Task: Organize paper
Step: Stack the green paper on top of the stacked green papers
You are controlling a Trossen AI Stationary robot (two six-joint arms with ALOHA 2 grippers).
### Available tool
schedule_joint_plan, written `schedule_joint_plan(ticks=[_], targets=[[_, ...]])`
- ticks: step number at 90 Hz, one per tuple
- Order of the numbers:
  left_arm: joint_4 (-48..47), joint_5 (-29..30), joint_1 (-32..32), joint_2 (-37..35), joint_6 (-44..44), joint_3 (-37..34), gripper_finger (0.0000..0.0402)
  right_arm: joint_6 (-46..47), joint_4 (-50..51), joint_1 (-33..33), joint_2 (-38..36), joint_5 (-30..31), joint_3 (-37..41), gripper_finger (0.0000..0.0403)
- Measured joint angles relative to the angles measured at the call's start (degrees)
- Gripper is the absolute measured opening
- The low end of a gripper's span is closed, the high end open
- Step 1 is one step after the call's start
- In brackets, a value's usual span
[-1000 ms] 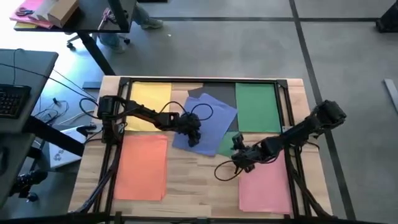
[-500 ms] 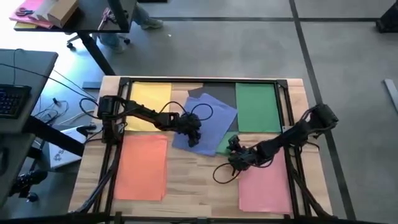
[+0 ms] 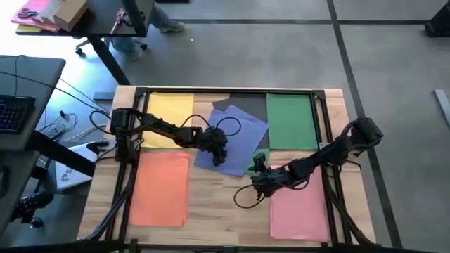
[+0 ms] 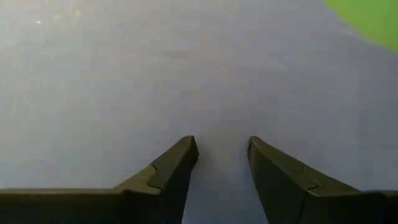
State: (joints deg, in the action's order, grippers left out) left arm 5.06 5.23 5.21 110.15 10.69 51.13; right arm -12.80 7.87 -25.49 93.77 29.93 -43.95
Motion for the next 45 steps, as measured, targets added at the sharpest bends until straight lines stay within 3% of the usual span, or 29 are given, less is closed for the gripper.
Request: schedule_joint_plan(ticks=[27,45], targets=[[0.76,0.12,0.00,0.09,-0.32,-0.04,0.0145,8.29,3.00,-1.18,1.74,-4.74,-0.02,0.0177],[1.40,0.47,0.02,0.13,-0.35,-0.04,0.0145,10.45,7.41,-1.68,6.60,-0.31,-0.50,0.0177]])
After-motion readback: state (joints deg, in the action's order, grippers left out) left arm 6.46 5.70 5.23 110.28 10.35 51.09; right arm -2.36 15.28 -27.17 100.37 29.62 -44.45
